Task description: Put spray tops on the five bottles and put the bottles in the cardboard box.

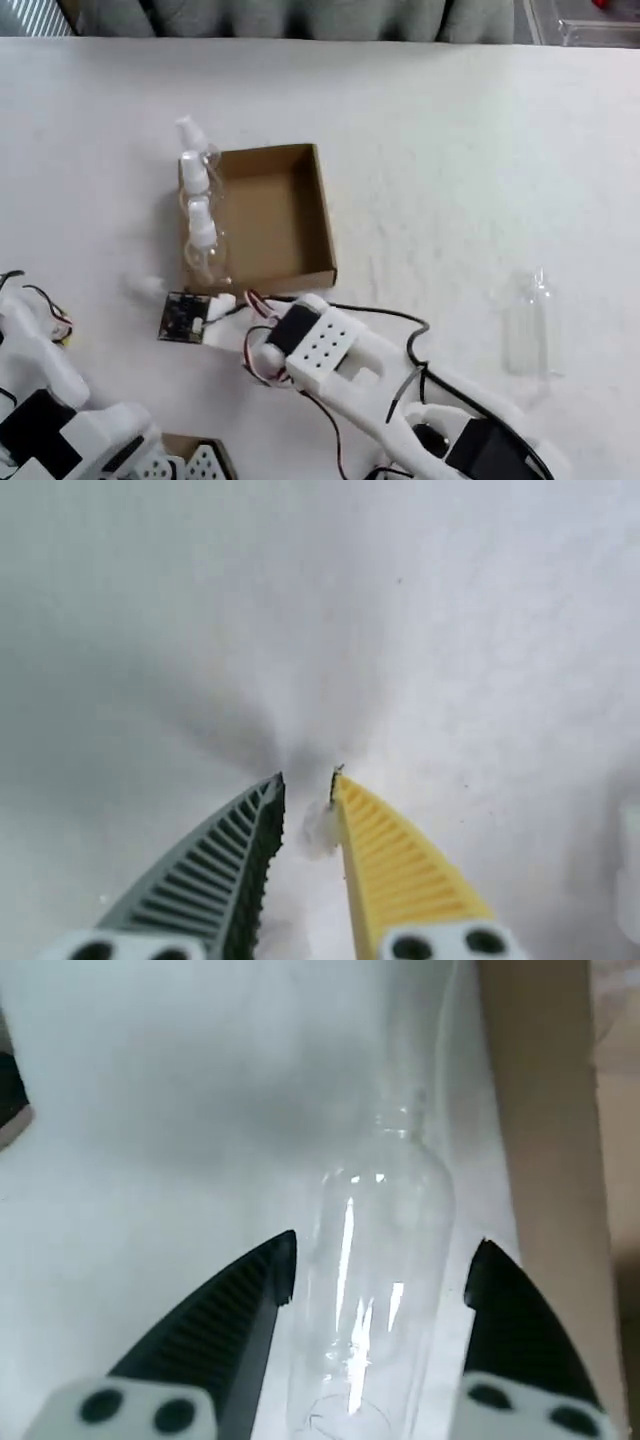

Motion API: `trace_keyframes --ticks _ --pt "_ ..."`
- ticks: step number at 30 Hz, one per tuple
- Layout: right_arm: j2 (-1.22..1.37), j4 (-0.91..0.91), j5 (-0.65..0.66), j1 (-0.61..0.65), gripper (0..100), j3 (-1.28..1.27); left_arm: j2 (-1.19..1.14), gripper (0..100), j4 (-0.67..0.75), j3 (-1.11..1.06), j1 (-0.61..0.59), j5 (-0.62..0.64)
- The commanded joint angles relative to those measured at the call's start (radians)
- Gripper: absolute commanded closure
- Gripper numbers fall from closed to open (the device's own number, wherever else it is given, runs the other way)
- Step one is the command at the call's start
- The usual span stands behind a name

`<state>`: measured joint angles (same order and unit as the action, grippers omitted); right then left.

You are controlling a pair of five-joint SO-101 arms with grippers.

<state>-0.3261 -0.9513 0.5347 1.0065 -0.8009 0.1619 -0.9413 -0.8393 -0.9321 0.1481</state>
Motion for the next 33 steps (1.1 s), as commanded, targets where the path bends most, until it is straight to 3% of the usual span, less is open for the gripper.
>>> trace_keyframes --ticks 1,5,15,21,33 --pt "-0.019 0.036 0.012 0.018 73.5 0.000 0.002 91 0.021 0.054 -0.008 -0.006" --pt "-0.018 0.036 0.012 0.018 67.1 -0.002 0.002 91 0.021 0.054 -0.008 -0.006" --pt "0.035 0.137 0.011 0.027 66.9 -0.049 0.002 91 0.021 0.054 -0.027 -0.006" --pt "0.140 0.150 0.011 0.028 74.6 0.003 0.002 91 0.021 0.054 -0.030 -0.006" --pt "0.206 0.147 0.005 0.024 75.7 0.044 0.002 91 0.021 0.052 -0.030 -0.006"
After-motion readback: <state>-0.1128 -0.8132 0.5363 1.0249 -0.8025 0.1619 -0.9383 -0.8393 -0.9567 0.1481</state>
